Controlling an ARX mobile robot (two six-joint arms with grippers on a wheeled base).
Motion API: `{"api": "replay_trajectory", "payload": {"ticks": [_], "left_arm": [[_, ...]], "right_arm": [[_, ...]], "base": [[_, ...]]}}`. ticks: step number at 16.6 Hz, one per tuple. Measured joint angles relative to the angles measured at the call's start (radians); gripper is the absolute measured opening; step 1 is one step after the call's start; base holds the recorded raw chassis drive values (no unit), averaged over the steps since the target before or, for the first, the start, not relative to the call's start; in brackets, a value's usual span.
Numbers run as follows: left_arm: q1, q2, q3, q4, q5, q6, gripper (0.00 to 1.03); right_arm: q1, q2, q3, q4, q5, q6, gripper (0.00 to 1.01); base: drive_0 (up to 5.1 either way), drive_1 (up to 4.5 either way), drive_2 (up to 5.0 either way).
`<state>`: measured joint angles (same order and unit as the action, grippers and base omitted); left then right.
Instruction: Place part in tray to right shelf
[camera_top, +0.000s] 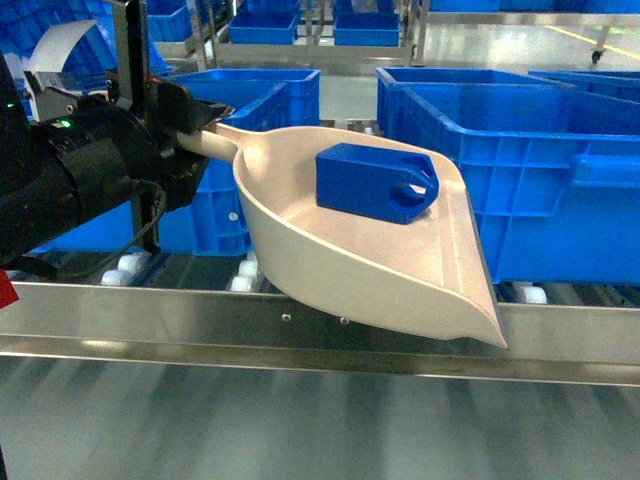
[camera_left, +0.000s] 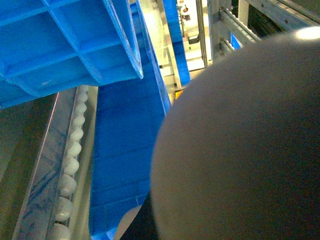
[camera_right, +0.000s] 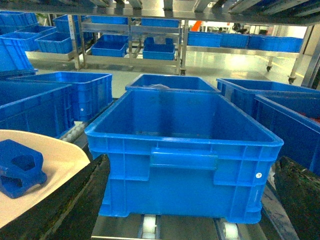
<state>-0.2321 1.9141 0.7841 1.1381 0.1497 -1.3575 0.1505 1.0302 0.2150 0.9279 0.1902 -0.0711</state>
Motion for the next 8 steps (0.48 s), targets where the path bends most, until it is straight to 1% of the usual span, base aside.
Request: {"api": "replay_trajectory", "payload": {"ticks": [8], "left_arm": [[0.000,0.000,0.000,0.001,-0.001,0.000,0.13]], "right_arm": [[0.000,0.000,0.000,0.000,0.000,0.000,0.98]], "base": [[0.0,0.00,0.0]]}}
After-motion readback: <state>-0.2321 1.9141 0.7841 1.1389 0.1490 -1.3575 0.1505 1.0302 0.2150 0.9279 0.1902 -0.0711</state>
